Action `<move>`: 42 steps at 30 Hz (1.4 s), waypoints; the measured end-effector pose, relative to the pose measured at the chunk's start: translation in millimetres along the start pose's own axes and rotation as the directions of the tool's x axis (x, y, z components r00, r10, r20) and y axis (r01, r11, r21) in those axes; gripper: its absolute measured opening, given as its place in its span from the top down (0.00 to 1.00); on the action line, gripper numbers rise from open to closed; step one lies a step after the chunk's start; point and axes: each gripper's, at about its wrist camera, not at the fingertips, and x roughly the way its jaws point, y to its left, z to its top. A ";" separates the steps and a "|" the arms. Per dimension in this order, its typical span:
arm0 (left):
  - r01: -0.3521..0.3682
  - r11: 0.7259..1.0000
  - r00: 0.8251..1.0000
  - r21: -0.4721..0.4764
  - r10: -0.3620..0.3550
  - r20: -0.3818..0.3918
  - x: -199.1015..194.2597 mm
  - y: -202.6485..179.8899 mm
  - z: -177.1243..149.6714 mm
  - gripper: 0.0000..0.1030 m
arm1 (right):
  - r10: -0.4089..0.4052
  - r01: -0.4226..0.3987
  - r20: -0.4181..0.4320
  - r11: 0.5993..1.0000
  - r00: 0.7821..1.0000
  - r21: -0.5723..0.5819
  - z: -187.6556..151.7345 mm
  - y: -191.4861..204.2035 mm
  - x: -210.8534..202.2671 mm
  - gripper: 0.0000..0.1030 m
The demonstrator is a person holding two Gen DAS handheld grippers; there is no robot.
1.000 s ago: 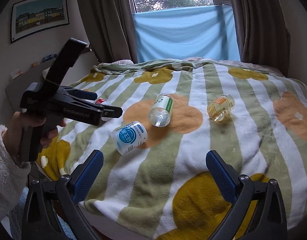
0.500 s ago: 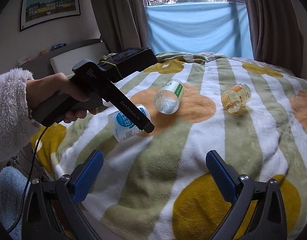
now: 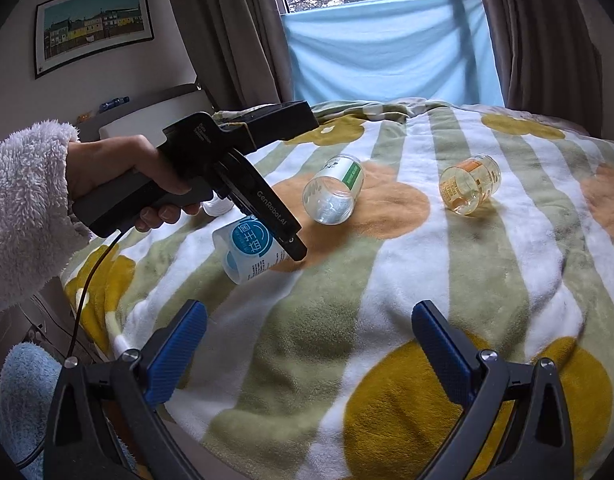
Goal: Flip cup upside down
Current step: 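Close the left gripper around the white cup lying on its side, then rotate the held white cup upright and lower it onto the bed with the left gripper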
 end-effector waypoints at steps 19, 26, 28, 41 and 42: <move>0.108 0.930 0.716 -0.352 0.173 0.676 -49.3 8.4 -60.2 0.42 | -0.042 0.041 0.029 0.999 0.999 0.014 -0.9 -3.5 -7.2 0.01; 0.081 0.925 0.711 -0.371 0.207 0.672 -28.3 6.9 -64.9 0.42 | -0.031 0.029 0.029 0.998 0.999 0.052 -1.2 -12.0 -6.3 0.01; 0.069 0.930 0.715 -0.362 0.206 0.668 -29.4 4.6 -66.9 0.42 | -0.021 0.020 0.022 0.998 1.000 0.063 -1.4 -13.9 -4.0 0.01; 0.086 0.936 0.752 -0.341 0.163 0.638 -36.3 0.3 -96.0 0.42 | -0.007 0.005 0.031 0.998 1.000 0.070 -1.0 -13.3 -6.5 0.01; 0.088 0.936 0.758 -0.342 0.159 0.632 -36.0 0.5 -97.7 0.42 | -0.007 0.005 0.032 0.997 0.999 0.071 -1.2 -13.7 -6.9 0.01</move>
